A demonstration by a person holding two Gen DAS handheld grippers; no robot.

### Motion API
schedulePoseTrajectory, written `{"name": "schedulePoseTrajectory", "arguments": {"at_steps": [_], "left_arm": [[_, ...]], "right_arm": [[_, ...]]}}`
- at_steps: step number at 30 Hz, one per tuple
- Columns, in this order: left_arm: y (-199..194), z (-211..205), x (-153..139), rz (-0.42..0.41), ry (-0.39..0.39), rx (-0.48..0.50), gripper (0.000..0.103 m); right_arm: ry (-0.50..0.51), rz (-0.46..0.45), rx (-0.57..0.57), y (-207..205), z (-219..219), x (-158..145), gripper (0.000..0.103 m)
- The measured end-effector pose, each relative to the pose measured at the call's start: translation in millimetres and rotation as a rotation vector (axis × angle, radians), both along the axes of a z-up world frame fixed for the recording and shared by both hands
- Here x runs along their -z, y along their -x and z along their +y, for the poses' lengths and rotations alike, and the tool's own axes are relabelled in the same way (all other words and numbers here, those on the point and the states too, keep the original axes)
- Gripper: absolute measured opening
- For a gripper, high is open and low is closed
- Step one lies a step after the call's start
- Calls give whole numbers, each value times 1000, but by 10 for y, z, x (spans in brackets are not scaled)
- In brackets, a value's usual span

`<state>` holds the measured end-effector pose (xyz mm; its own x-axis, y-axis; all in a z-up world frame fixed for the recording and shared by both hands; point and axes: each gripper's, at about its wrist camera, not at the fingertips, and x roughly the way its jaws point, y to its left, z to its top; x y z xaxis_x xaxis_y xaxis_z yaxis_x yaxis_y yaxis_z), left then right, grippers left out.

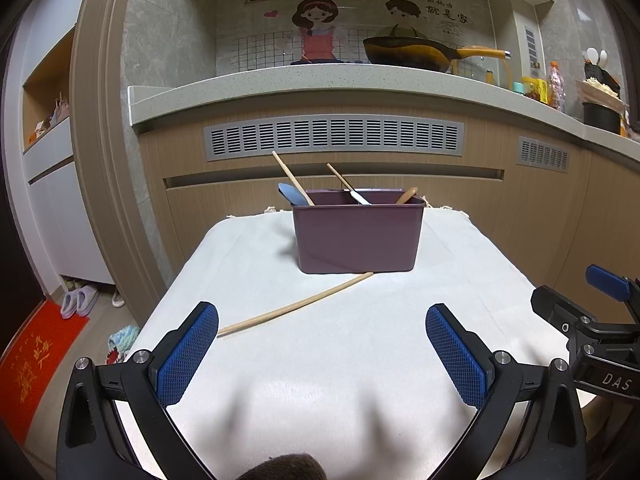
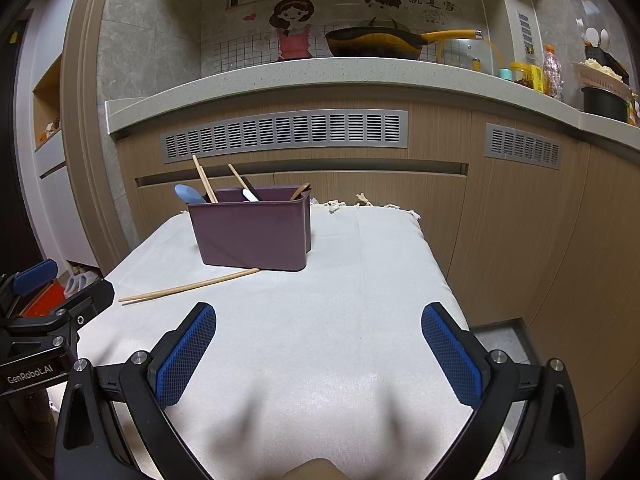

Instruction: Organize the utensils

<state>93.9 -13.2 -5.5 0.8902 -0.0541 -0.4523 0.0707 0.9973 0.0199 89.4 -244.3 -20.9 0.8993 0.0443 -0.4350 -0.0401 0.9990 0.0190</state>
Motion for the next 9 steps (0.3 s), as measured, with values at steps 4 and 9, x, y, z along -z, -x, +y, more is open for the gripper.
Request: {"name": "schedulePoseTrajectory", "arguments": {"at_steps": [4, 9], "left_arm": [[1, 0, -1, 0, -1, 0, 103], [-3, 1, 22, 4, -1, -4, 103]], "right_arm": [[-2, 2, 2, 0, 6, 2, 102], [-6, 8, -3, -13, -15, 15, 102]]}}
